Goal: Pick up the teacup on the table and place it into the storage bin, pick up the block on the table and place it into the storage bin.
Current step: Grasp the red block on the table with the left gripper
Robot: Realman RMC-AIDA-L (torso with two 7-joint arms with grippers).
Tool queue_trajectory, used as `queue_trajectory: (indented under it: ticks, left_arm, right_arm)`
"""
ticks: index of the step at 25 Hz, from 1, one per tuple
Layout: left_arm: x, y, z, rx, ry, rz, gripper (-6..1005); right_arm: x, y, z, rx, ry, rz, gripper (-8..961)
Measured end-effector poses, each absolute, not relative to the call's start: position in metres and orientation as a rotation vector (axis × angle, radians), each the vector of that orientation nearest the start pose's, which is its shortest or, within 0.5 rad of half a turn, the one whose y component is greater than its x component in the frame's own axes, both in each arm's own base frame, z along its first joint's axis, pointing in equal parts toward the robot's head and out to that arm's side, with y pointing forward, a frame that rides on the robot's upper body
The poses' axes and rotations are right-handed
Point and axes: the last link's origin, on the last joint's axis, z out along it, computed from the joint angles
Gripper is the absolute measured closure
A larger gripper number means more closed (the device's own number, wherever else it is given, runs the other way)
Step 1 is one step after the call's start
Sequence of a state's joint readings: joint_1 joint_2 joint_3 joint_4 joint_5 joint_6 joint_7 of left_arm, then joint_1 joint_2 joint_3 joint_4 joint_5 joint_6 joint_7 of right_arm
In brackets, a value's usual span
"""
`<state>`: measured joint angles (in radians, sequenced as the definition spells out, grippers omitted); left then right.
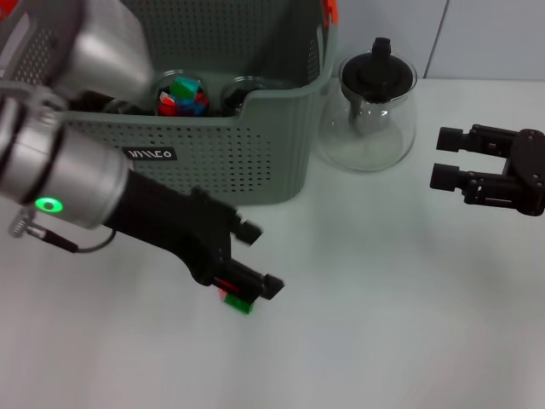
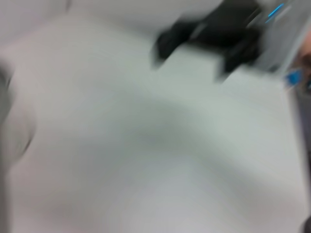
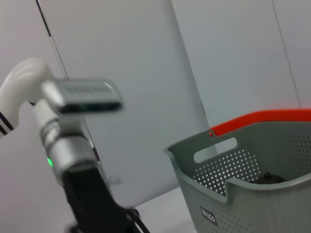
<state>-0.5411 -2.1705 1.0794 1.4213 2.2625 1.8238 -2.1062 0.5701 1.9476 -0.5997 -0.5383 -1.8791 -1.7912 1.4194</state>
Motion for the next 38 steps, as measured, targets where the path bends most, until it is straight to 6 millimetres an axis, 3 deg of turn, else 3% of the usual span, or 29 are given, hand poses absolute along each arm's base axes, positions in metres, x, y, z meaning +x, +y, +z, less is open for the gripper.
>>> queue_trajectory:
  ticks: [4, 8, 14, 18, 27, 38]
  left_arm:
    - [-0.162, 0.328, -0.005, -2.902, -0.873, 0.192, 173]
    - [-0.156, 0.338, -0.017, -2.797, -1.032, 0.281, 174]
    - [-0.153, 0.350, -0.035, -2.626, -1.102, 0.441, 175]
    - [-0.151, 0.354, -0.040, -2.557, -1.119, 0.452, 176]
    - [-0.159, 0.353, -0.047, -2.392, -1.332, 0.455, 178]
    - [-0.164, 0.357, -0.059, -2.365, -1.361, 0.473, 181]
  right_arm:
    - [0.252, 0.329, 0.053, -2.729, 0.620, 1.017, 164]
    - [0.253, 0.329, 0.054, -2.725, 0.624, 1.017, 162]
    - [0.253, 0.330, 0.056, -2.726, 0.599, 1.007, 163]
    - [0.252, 0.330, 0.056, -2.734, 0.571, 1.002, 163]
    - [0.247, 0.334, 0.059, -2.747, 0.493, 0.983, 164]
    - [0.245, 0.336, 0.059, -2.763, 0.473, 0.968, 163]
